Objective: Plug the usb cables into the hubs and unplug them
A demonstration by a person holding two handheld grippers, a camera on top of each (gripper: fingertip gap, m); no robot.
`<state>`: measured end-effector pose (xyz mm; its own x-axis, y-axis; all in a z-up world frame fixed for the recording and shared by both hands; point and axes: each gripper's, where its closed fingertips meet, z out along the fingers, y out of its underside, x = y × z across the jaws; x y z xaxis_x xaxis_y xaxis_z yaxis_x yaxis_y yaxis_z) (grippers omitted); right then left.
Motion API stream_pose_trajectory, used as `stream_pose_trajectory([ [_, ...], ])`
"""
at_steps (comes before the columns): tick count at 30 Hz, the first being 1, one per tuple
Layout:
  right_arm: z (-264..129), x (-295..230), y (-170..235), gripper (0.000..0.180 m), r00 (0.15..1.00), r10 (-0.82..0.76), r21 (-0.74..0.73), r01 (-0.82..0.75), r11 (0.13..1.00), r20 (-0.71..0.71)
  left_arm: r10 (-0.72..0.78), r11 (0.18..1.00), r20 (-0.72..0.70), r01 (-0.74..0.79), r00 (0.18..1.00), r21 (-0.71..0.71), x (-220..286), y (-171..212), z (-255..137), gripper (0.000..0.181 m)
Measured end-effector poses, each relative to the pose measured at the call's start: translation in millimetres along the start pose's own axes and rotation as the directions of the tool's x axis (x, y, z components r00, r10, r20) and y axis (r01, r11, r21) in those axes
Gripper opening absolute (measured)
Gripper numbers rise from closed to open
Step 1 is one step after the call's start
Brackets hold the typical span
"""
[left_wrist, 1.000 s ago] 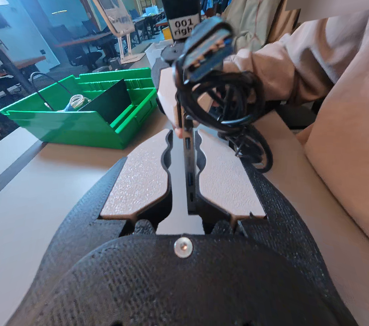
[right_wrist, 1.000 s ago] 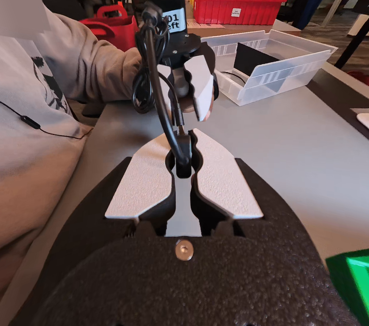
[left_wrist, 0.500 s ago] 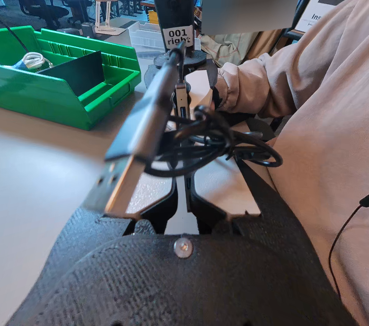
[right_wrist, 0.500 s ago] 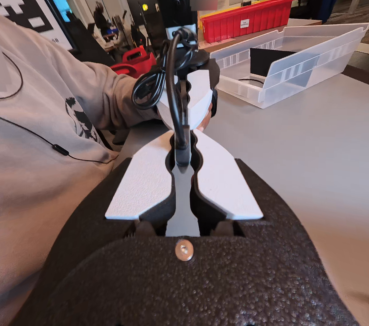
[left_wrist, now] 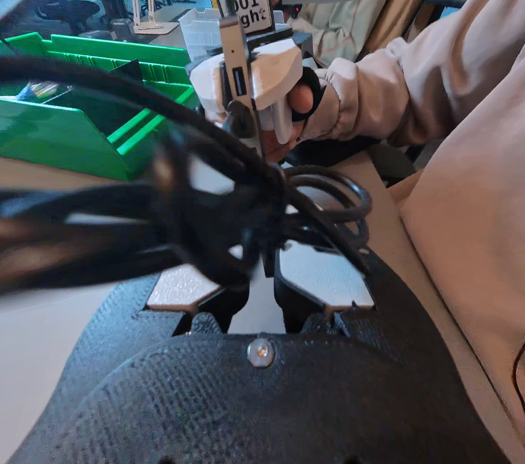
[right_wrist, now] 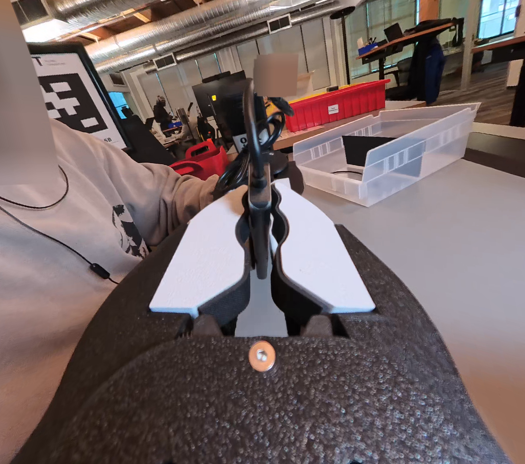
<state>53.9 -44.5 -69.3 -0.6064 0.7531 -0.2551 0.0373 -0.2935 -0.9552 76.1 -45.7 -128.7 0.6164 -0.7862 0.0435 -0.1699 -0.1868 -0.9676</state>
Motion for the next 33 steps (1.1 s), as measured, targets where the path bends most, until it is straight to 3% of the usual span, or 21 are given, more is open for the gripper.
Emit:
stream_pose_trajectory([
  [3,0.5,-7.3,2.5,0.014,0.990,-0.139,-0.060,0.139,0.989,-0.004,0.027,1.000,-0.016,-0.027,1.000,-0.008,-0.6,-1.8,-6.5,0.011],
  [6,1.1,-6.7,25.5,0.030,0.944,-0.328,-0.258,0.313,0.914,-0.016,0.074,0.997,-0.013,-0.074,0.997,-0.020,-1.5,-1.7,-13.1,0.011],
  [9,6.4,-8.8,33.6,0.012,0.904,-0.426,-0.294,0.400,0.868,-0.028,0.081,0.994,-0.055,-0.085,0.995,-0.065,4.2,6.2,-11.1,0.012],
  [12,6.5,-8.3,35.8,0.011,0.891,-0.453,-0.321,0.424,0.847,-0.020,0.117,0.991,-0.031,-0.119,0.993,-0.058,2.2,4.6,-12.3,0.014],
  [16,2.3,-6.4,26.0,0.011,0.877,-0.477,-0.289,0.443,0.849,-0.055,0.168,0.981,0.060,-0.173,0.984,0.089,-4.5,-24.1,-28.7,0.026],
  [19,0.4,-1.3,28.4,0.011,0.866,-0.495,-0.316,0.451,0.834,-0.072,0.240,0.953,0.132,-0.259,0.962,0.158,-3.7,-42.3,-38.2,0.025],
  [23,3.9,0.0,36.6,0.011,0.854,-0.516,-0.360,0.461,0.811,-0.069,0.311,0.938,0.139,-0.327,0.940,0.113,2.8,-39.4,-33.4,0.008],
  [29,4.2,-4.3,38.3,0.011,0.871,-0.489,-0.353,0.442,0.825,-0.054,0.311,0.940,0.115,-0.323,0.943,0.111,9.4,-39.3,-30.2,0.007],
  [33,5.5,-4.4,51.6,0.011,0.867,-0.497,-0.392,0.449,0.803,-0.025,0.328,0.942,0.094,-0.333,0.940,0.035,13.9,-31.7,-22.7,0.008],
])
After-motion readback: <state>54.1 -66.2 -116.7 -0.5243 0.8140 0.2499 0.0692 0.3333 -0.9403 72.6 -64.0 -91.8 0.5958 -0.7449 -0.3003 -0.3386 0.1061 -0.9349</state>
